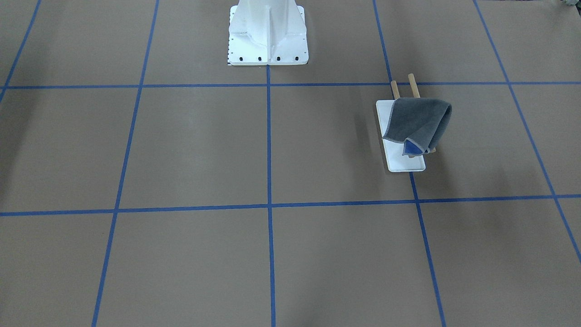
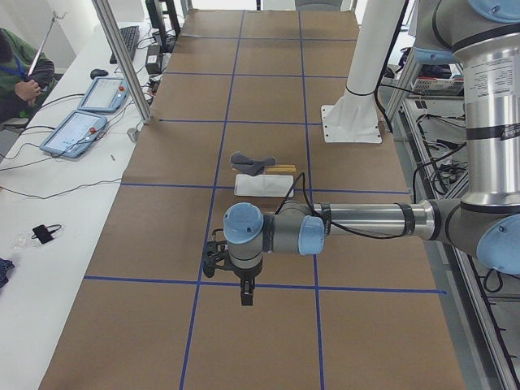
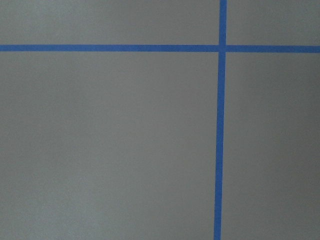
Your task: Hang towel on rack
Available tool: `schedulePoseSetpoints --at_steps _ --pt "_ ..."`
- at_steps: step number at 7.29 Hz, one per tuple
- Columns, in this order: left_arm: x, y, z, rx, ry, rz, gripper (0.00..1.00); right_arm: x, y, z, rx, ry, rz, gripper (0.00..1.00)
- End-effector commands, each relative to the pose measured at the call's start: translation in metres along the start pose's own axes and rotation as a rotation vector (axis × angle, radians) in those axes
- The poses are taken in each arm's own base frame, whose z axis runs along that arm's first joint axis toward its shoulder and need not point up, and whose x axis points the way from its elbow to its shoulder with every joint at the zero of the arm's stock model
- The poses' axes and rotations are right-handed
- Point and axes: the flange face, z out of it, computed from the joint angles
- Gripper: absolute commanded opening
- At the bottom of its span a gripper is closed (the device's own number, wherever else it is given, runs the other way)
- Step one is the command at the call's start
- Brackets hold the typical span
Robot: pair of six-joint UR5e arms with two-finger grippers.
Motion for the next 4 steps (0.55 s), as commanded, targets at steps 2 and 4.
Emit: schedulePoseSetpoints --at_steps 2,4 --pt "-0.0007 0.0004 -0.0003 0.001 0.000 -0.002 0.98 -0.0039 -0.0008 -0.0016 0.006 -0.027 -0.004 1.00" --pt "-0.0003 0.0003 -0.0008 0.002 -0.002 -0.001 0.98 -0.0046 -0.0012 -0.0027 0.009 -0.025 -0.006 1.00"
